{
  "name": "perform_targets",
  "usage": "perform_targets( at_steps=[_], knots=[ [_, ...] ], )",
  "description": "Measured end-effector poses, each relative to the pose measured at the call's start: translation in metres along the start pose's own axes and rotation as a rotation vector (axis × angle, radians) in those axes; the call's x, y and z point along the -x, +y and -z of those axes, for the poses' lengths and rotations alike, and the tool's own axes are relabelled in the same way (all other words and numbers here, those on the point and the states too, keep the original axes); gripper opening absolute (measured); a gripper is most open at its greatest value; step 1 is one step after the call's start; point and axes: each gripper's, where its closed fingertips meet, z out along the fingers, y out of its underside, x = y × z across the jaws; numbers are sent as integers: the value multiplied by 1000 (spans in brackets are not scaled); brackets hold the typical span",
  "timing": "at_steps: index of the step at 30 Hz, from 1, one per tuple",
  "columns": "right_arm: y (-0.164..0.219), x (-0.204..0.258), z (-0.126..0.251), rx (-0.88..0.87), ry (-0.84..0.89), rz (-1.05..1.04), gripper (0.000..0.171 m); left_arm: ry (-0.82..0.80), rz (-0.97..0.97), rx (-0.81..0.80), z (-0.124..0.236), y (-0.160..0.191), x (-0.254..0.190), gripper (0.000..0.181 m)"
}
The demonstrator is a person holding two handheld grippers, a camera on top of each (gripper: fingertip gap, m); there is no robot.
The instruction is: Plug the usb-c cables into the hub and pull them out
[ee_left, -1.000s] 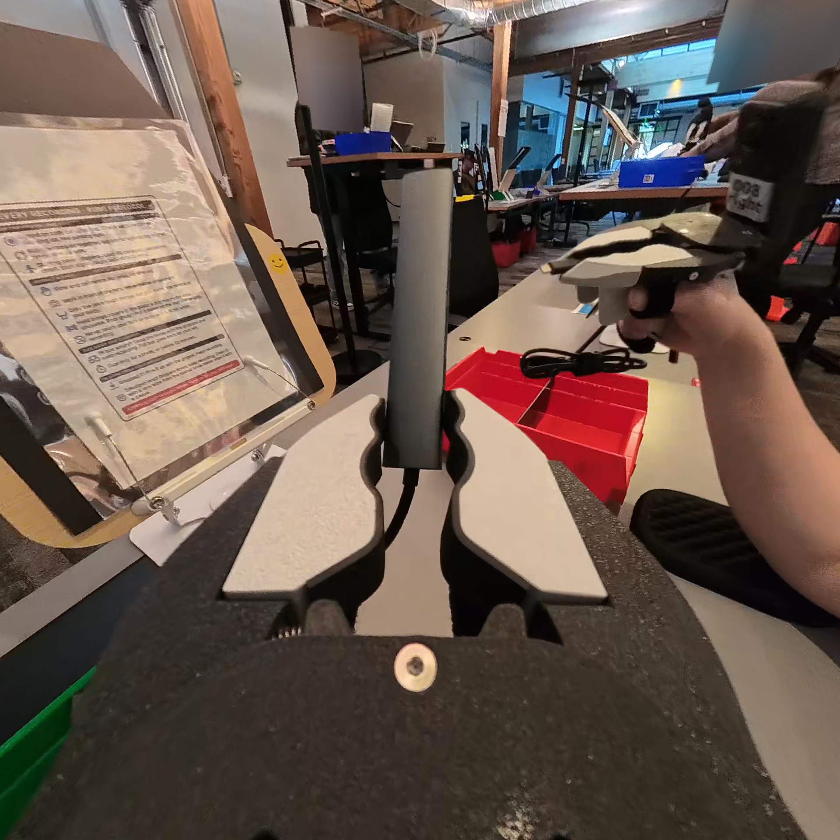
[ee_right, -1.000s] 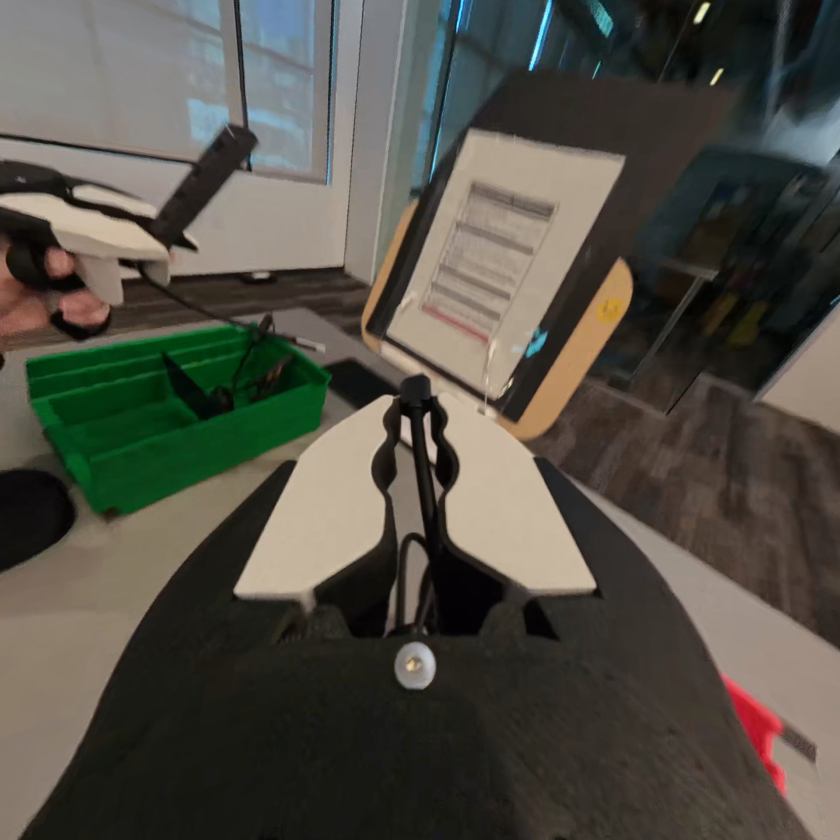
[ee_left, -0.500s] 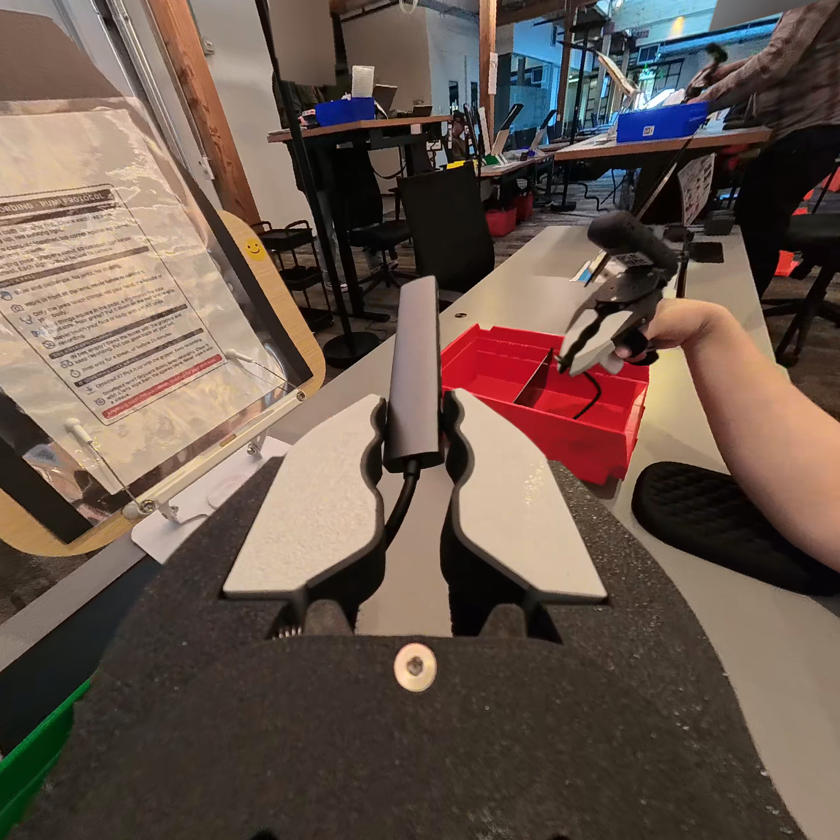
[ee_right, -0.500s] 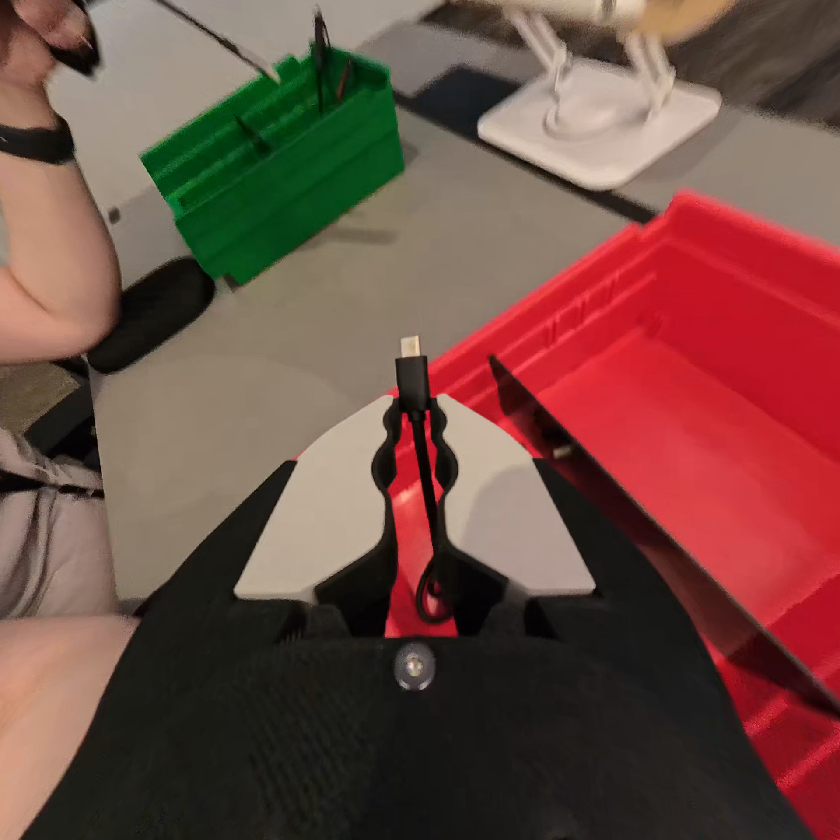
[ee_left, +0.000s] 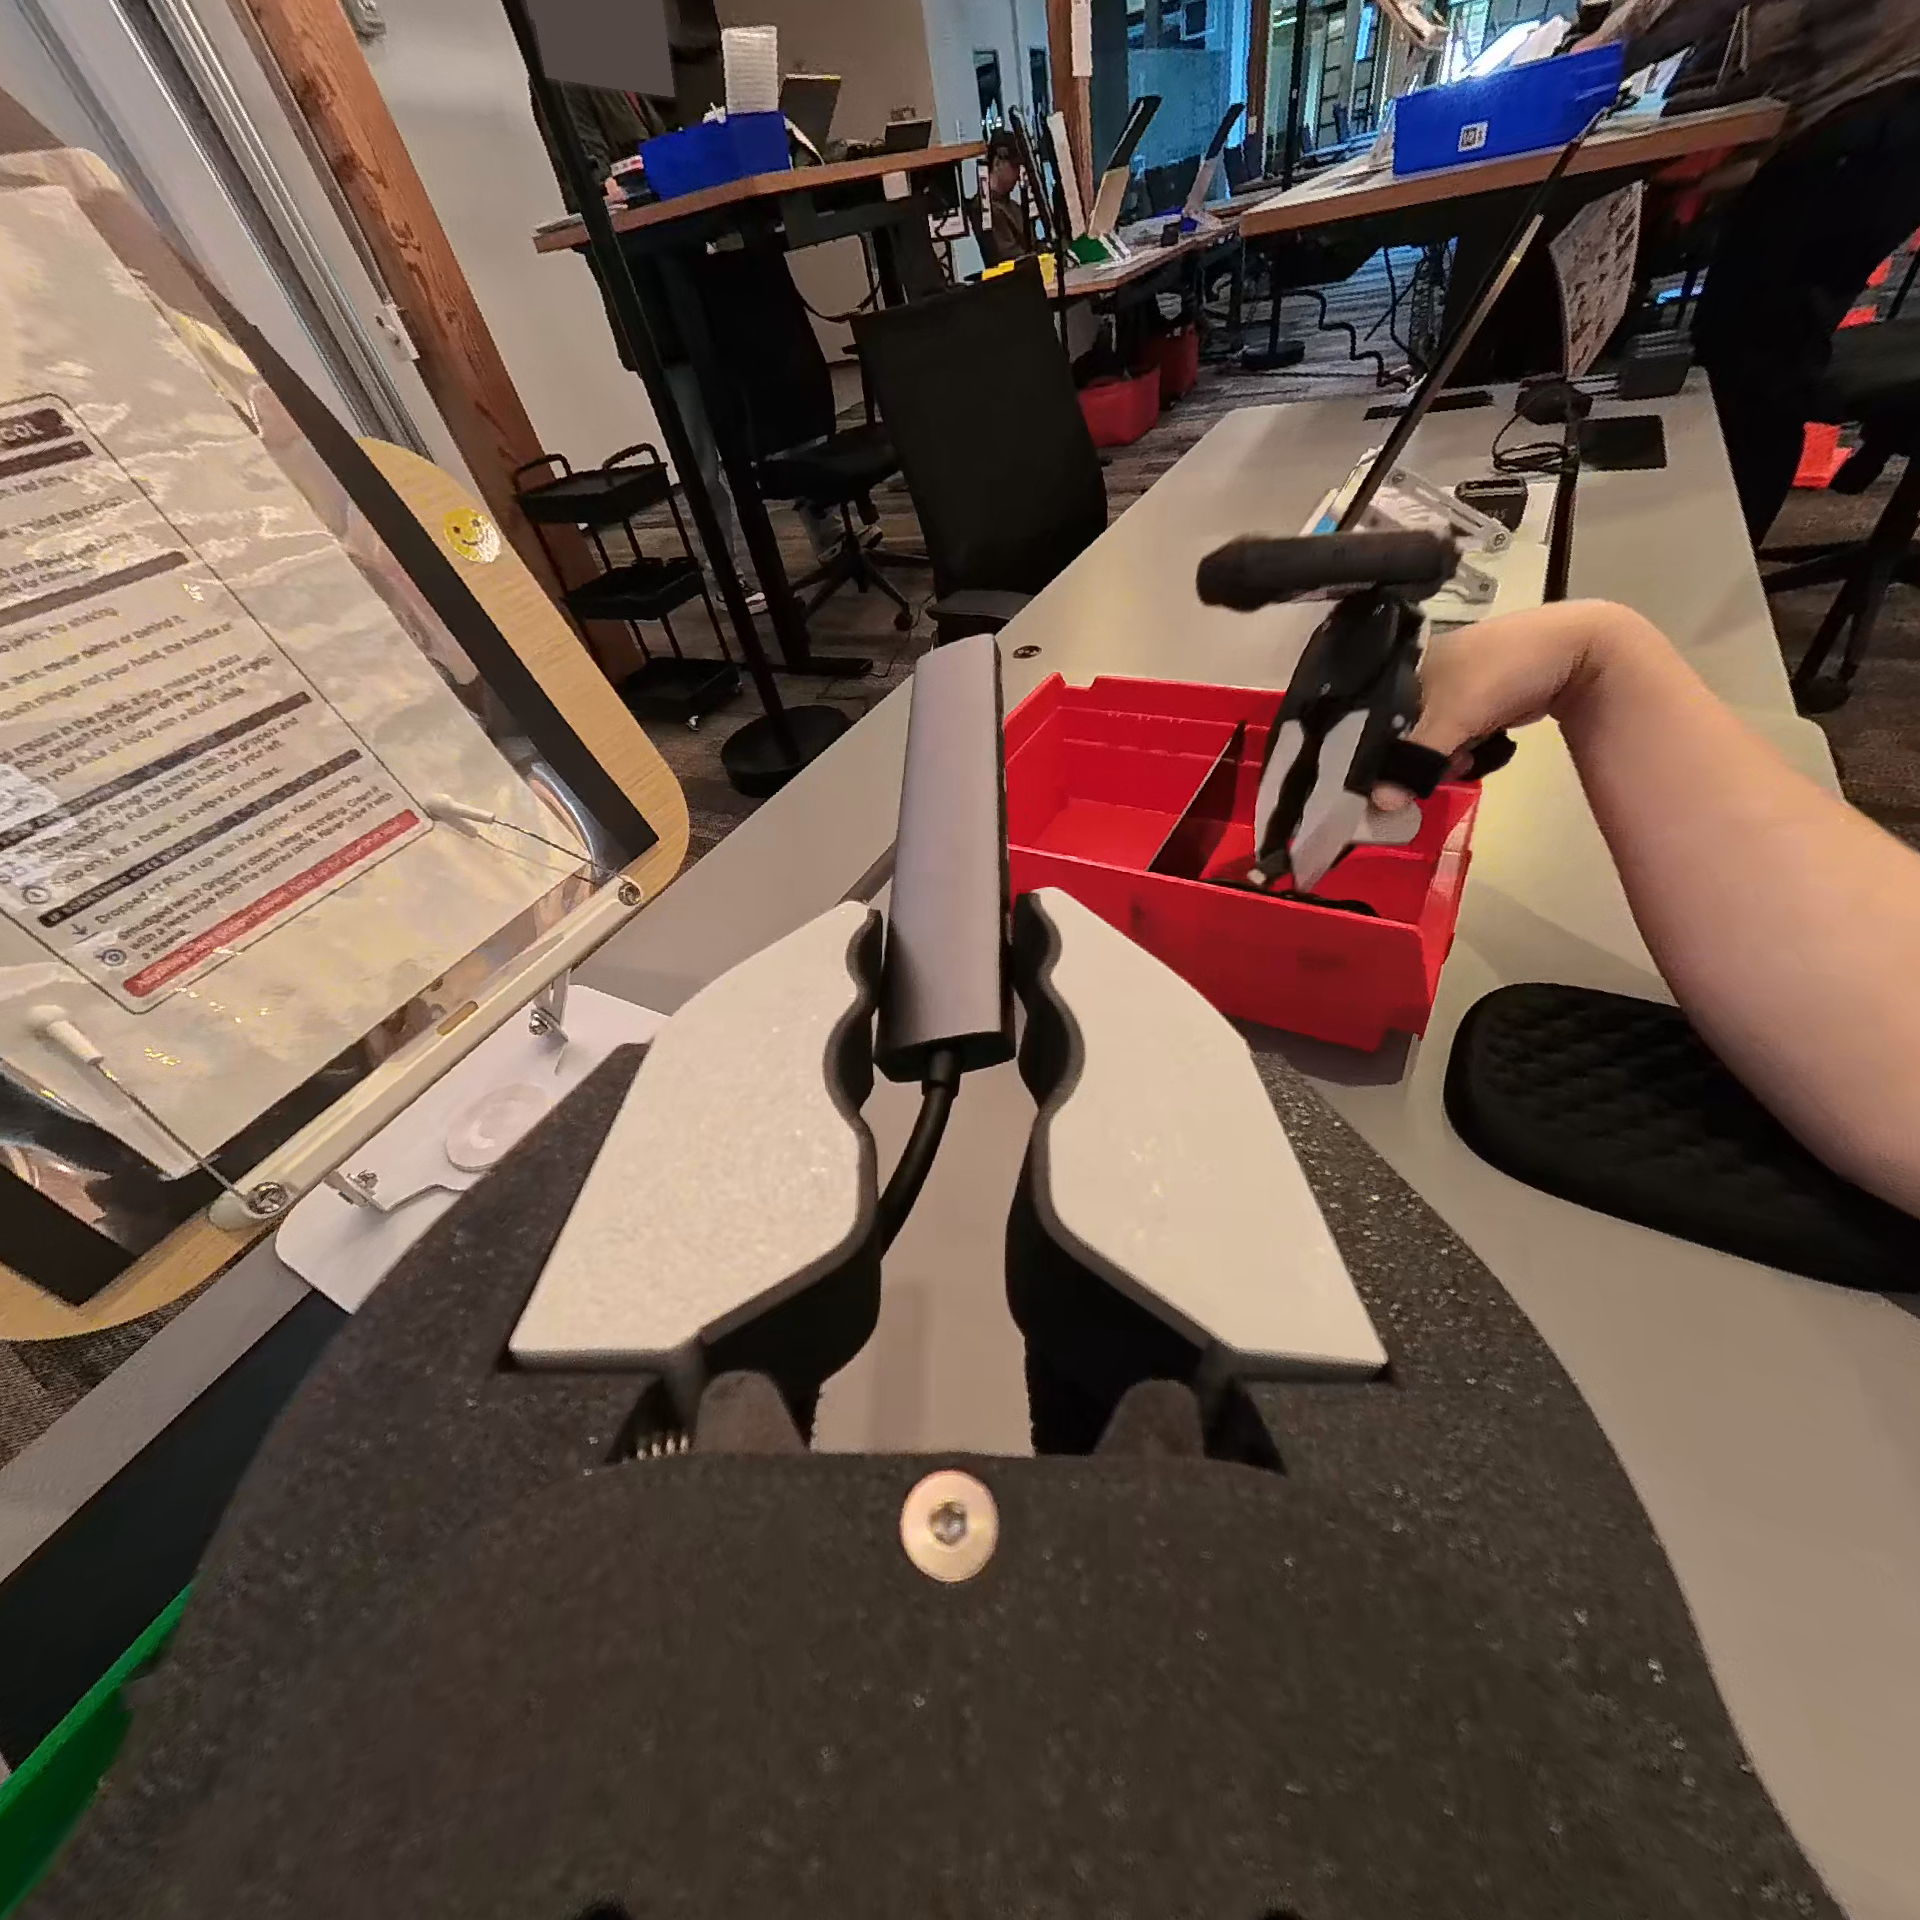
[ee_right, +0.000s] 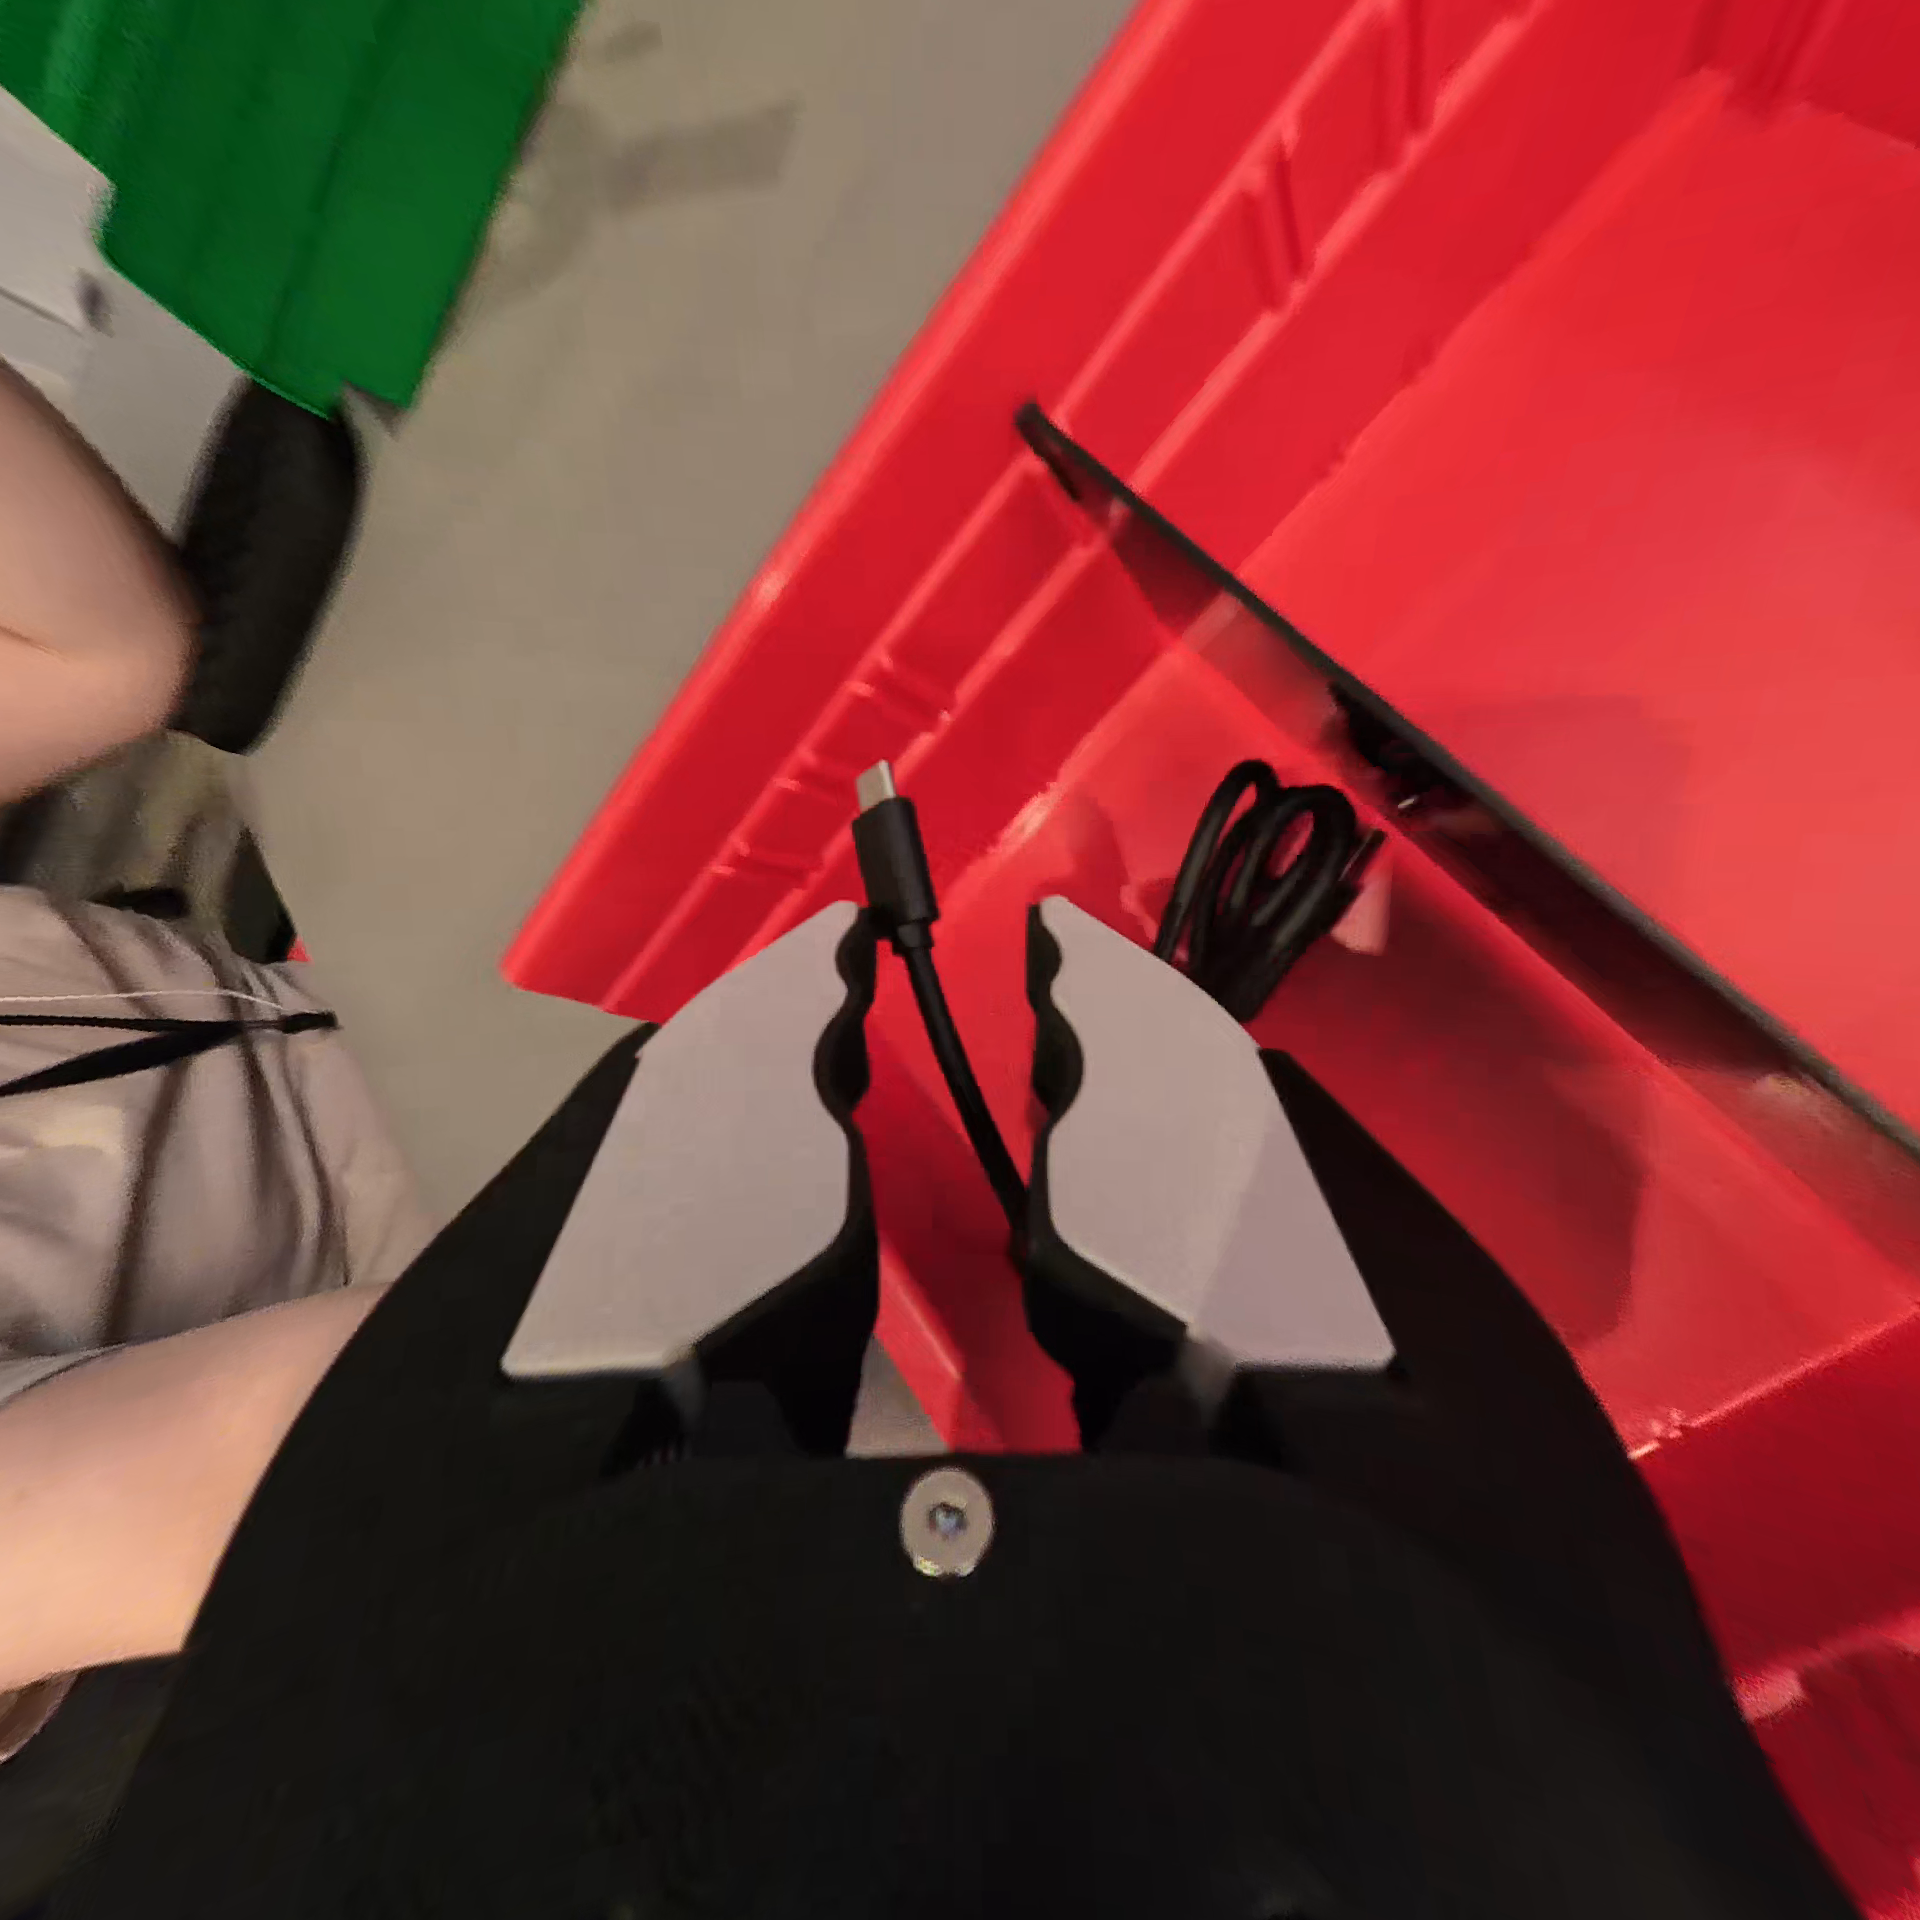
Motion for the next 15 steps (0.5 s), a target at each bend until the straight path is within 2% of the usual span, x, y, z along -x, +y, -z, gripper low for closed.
perform_targets(
  at_steps=[2, 4, 6, 9, 12, 15],
  knots=[
    [-12, 3, 17, -84, 51, 31, 30, 4, 1, -5, 0, -1, -1, 23],
    [-31, 1, 41, -192, 203, 102, 44, 7, 3, -10, 1, -2, -1, 23],
    [-55, 4, 71, -313, 379, 187, 45, 8, 1, -12, 1, -2, -2, 23],
    [-93, 34, 107, -473, 574, 376, 53, 11, -4, -13, 2, -3, -3, 23],
    [-137, 92, 125, -644, 761, 726, 53, 29, -10, -2, 0, -2, -8, 23],
    [-164, 165, 107, -770, 926, 1201, 52, 56, -18, 24, -3, 1, -13, 23]
  ],
)
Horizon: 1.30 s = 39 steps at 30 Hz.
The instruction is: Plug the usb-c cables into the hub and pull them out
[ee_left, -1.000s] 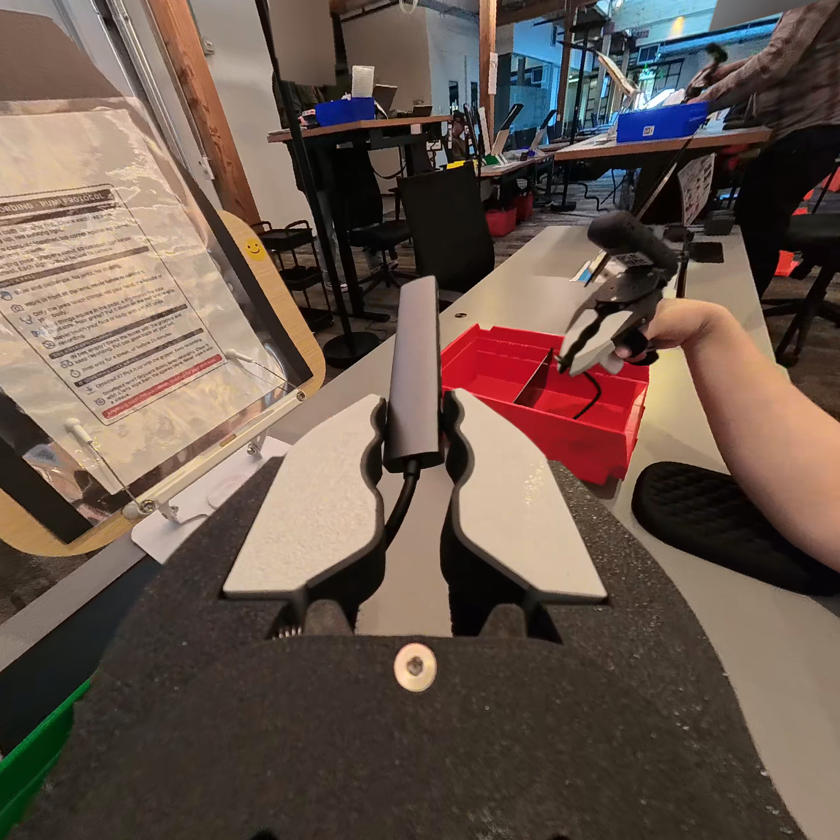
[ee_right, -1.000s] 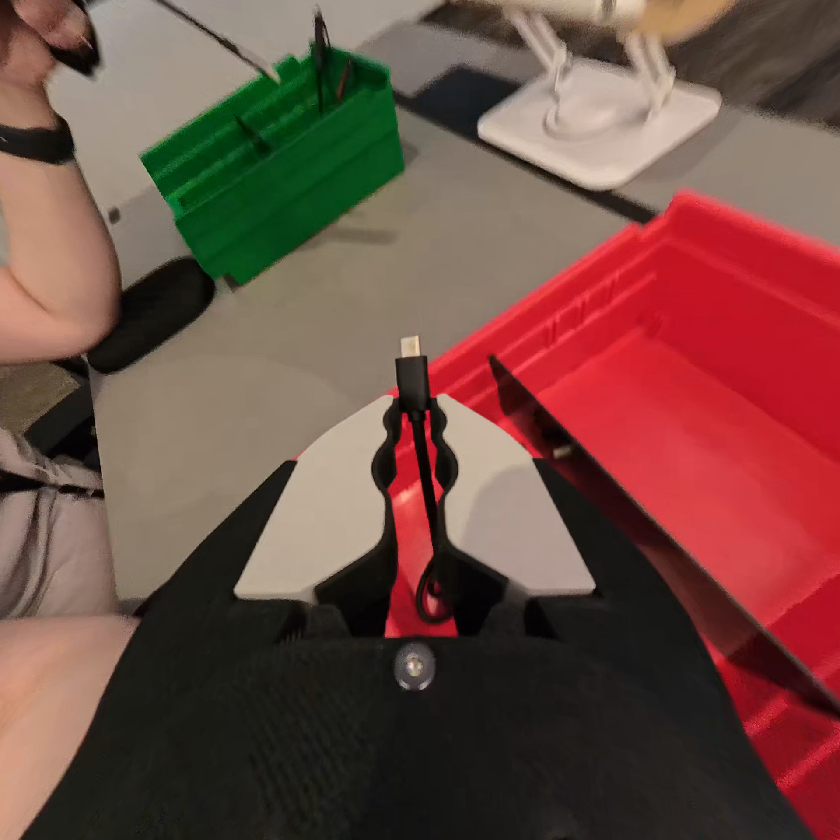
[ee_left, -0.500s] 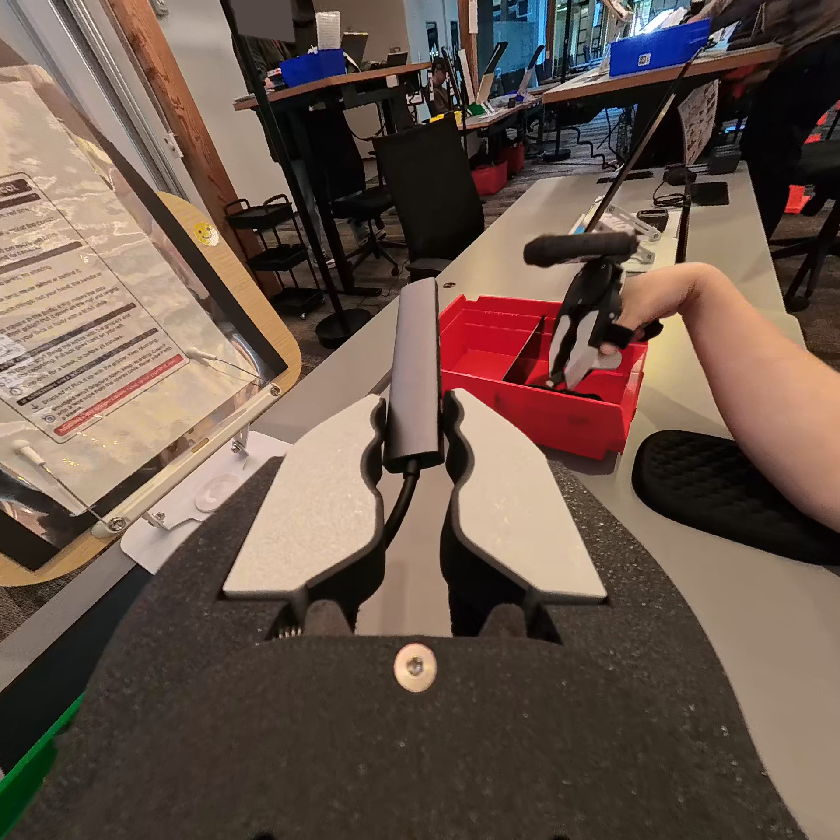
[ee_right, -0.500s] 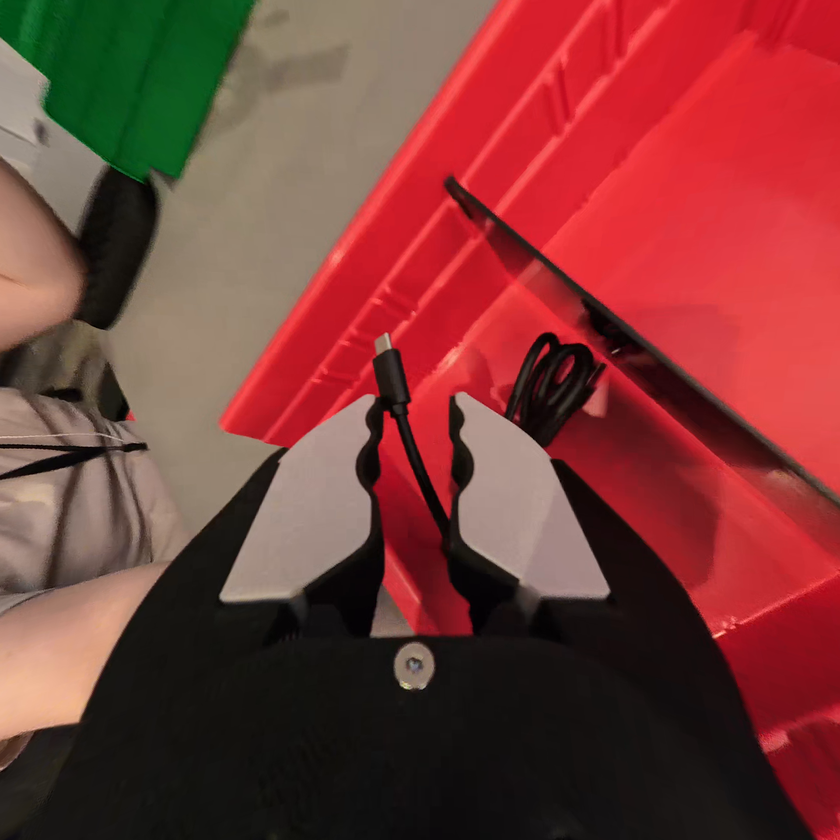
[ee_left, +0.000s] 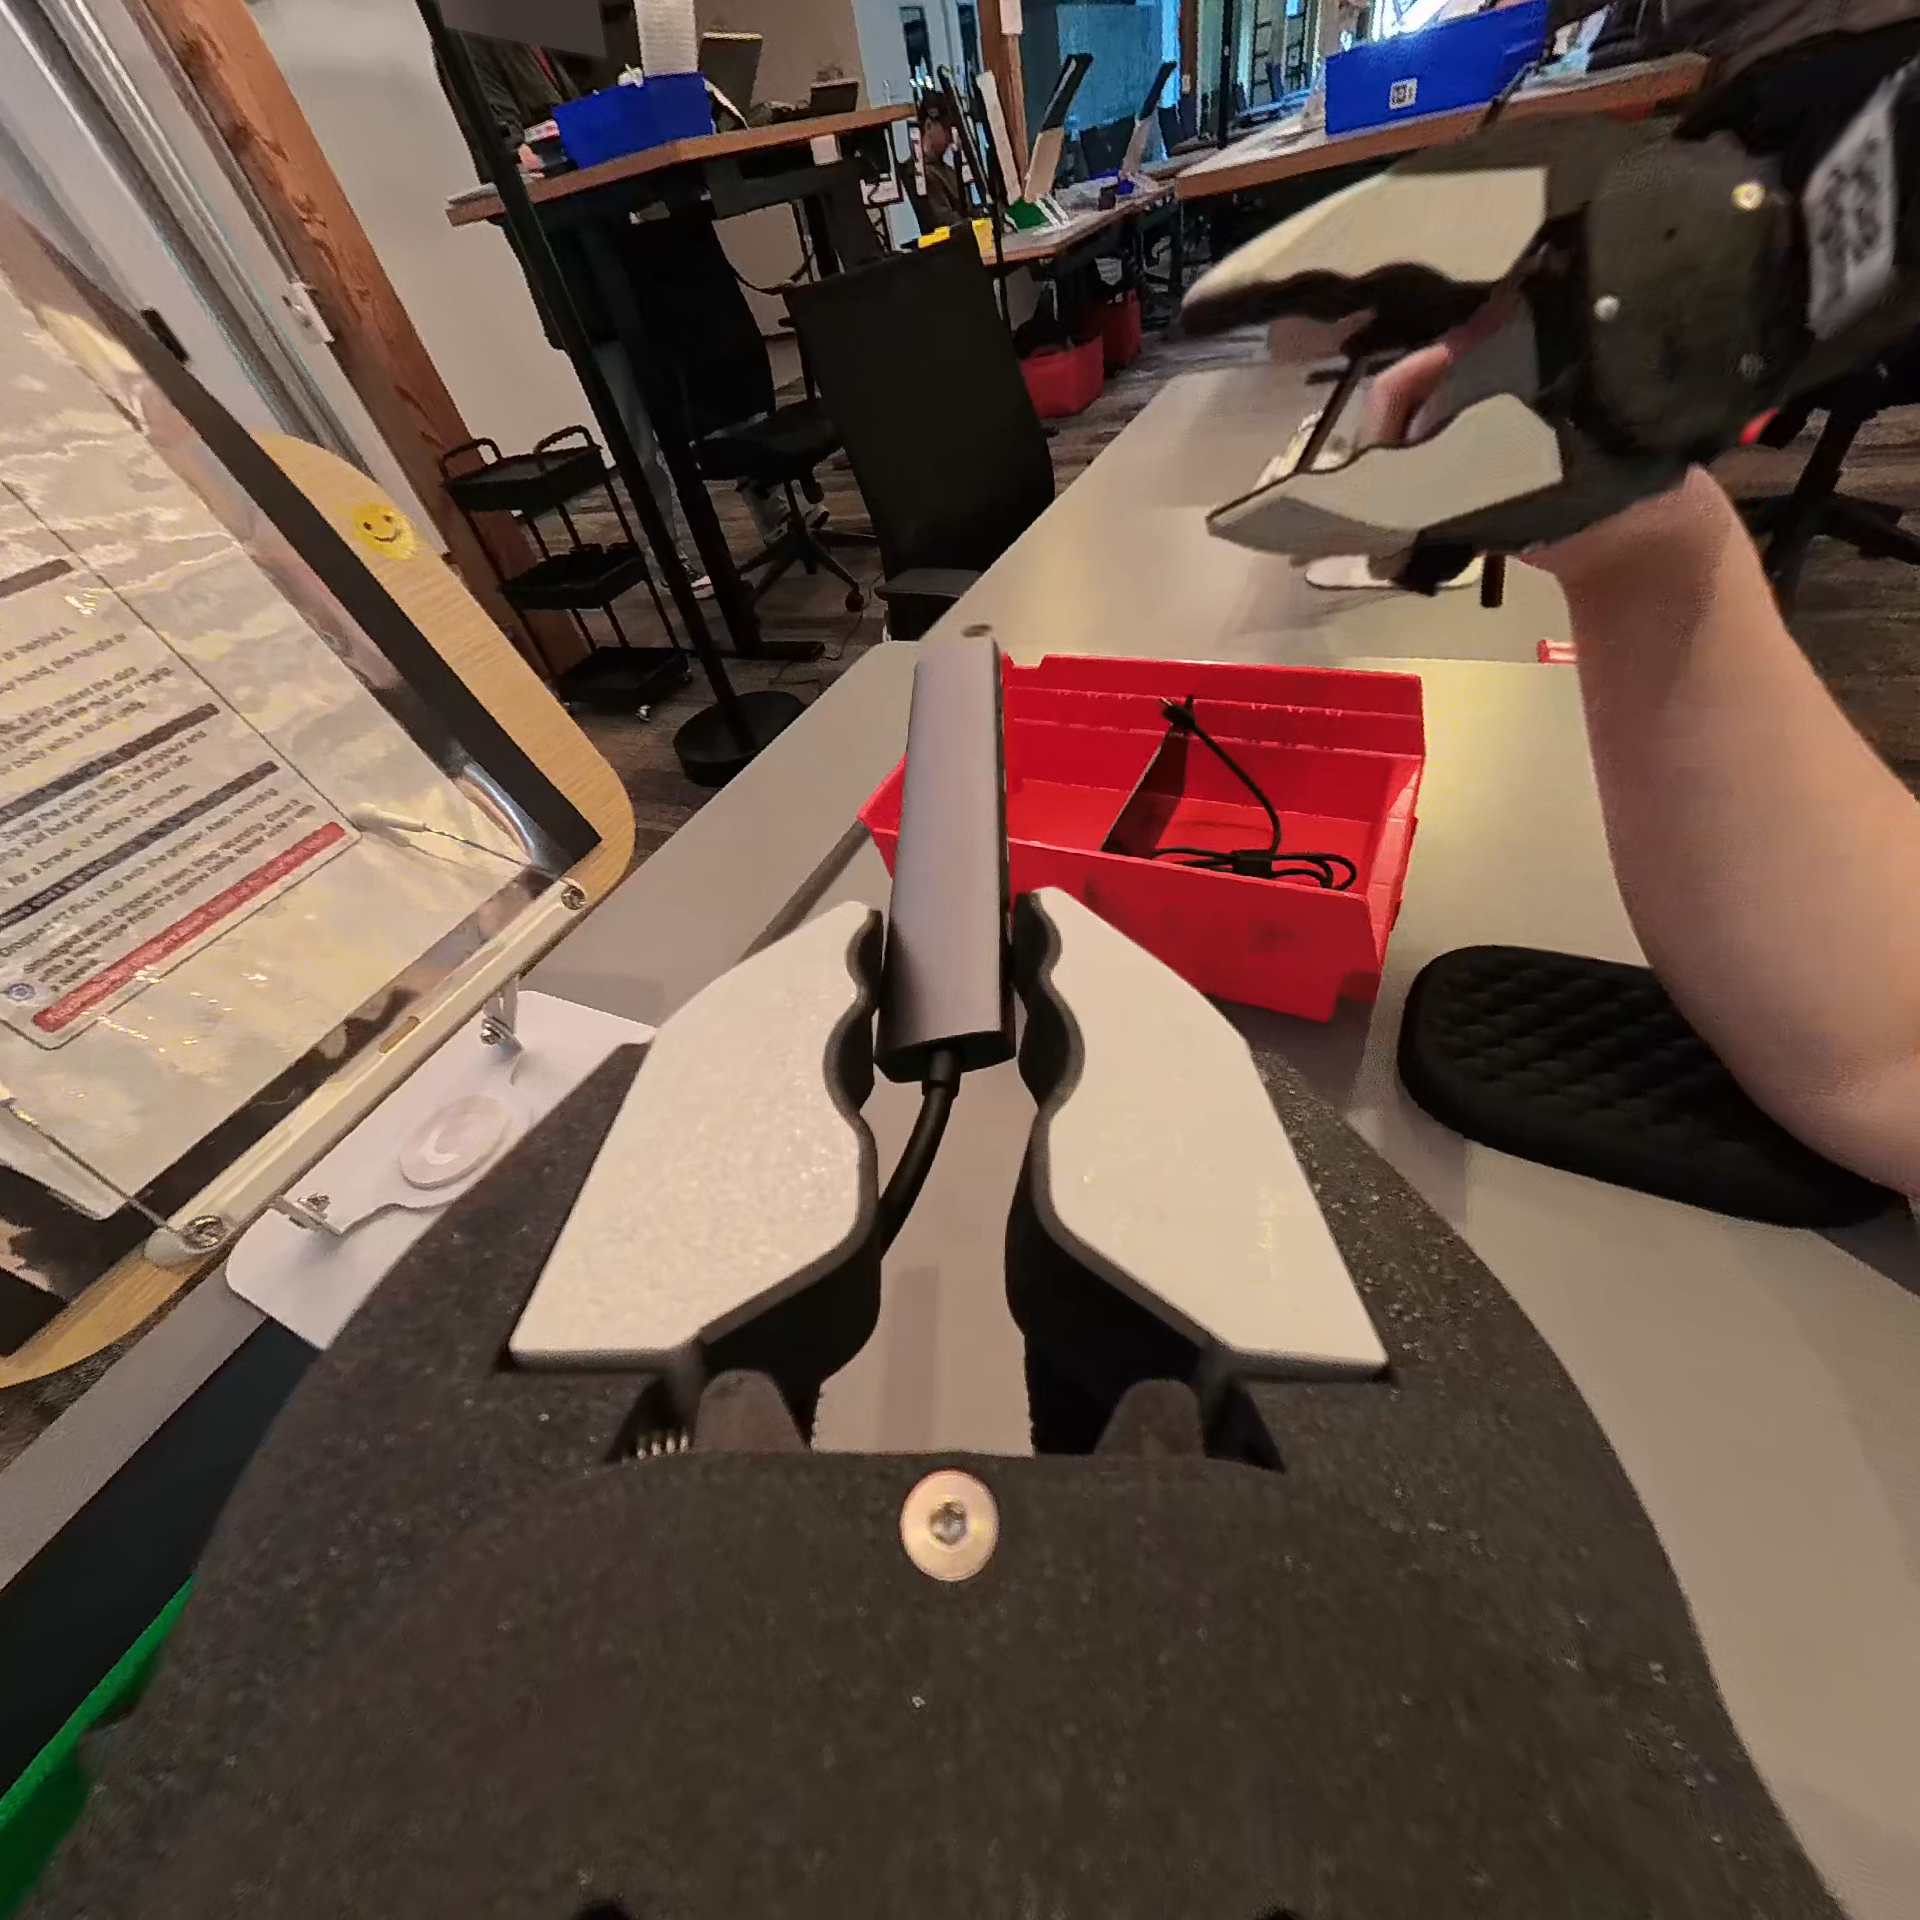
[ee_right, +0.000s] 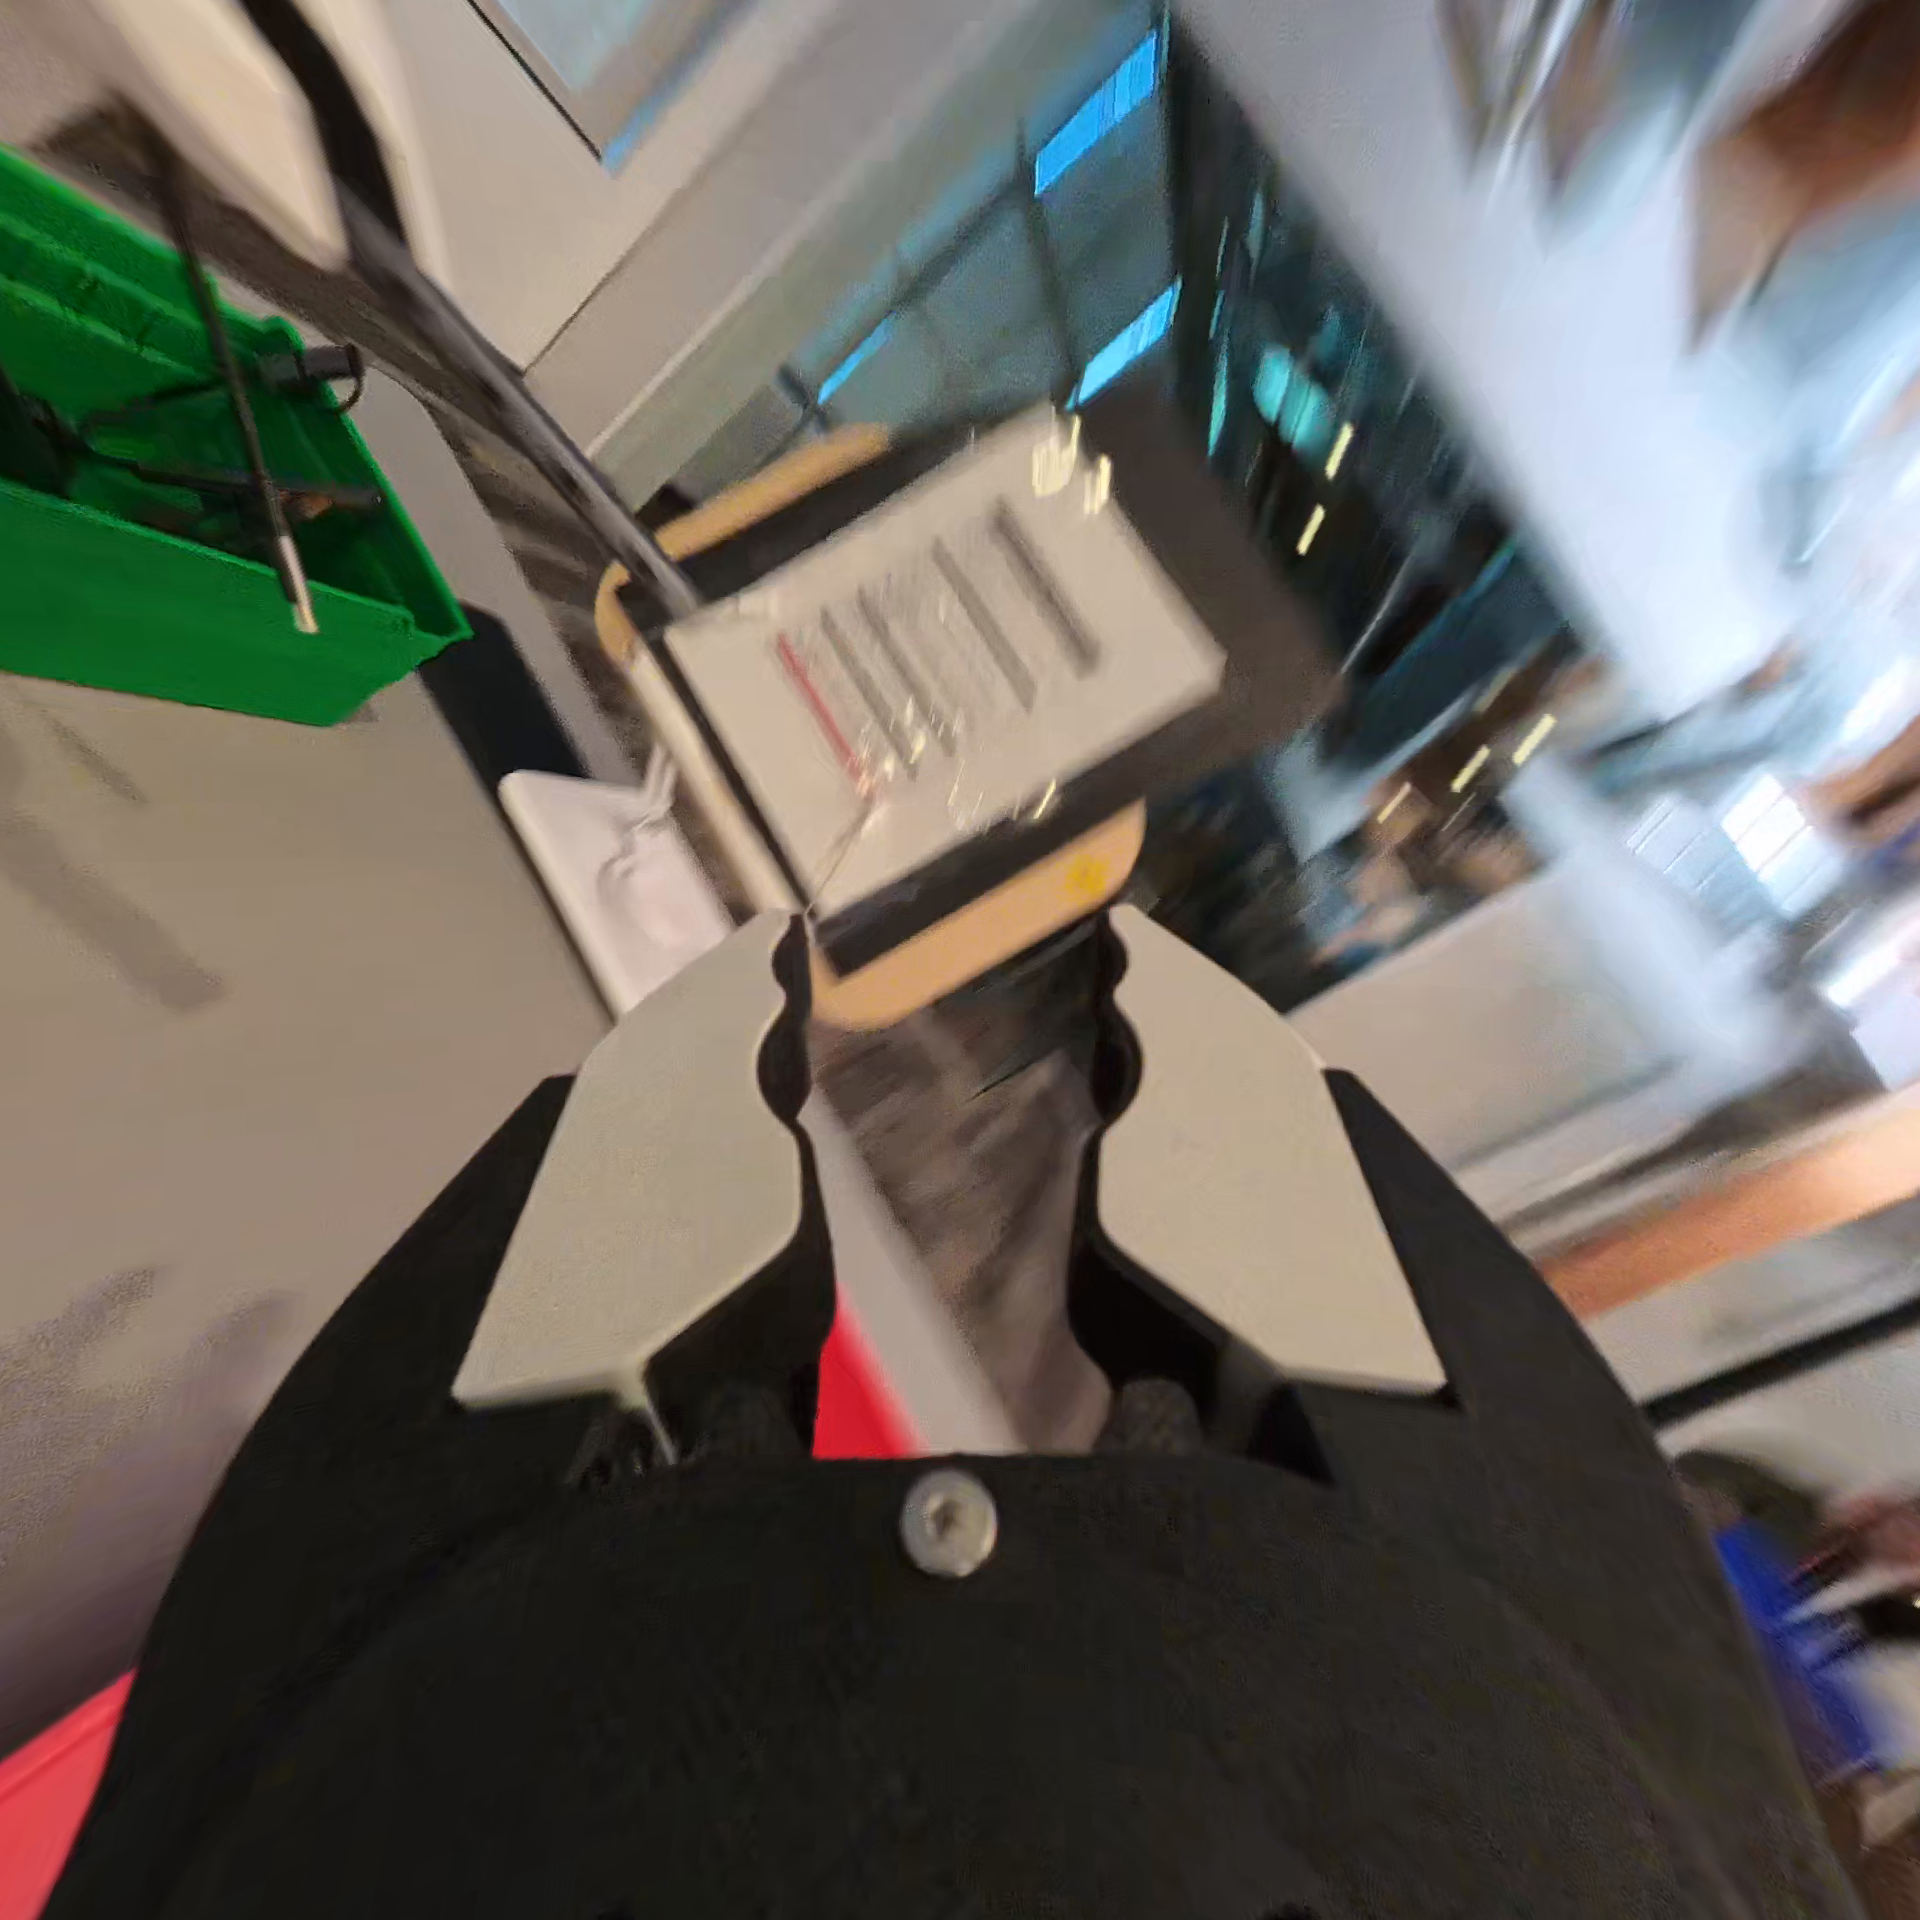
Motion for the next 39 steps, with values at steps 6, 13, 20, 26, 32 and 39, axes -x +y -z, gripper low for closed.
perform_targets(
  at_steps=[6, 13, 20, 26, 32, 39],
  knots=[
    [-60, 83, -53, -130, -30, 454, 47, 78, 62, 50, -8, 8, -13, 23],
    [-48, 112, -78, -97, -52, 563, 28, 136, 34, 105, -15, 18, -23, 23],
    [-10, 48, -55, 72, 3, 366, 11, 57, 63, -46, -5, -8, -12, 56],
    [100, -41, 21, 290, 144, 67, 11, 8, 68, -105, 13, -17, 0, 50],
    [201, -33, 45, 537, 75, -23, 11, 1, 61, -50, 3, -6, 1, 46],
    [267, 21, 22, 748, -234, 69, 12, -6, 42, -8, -3, 1, 0, 45]
  ],
)
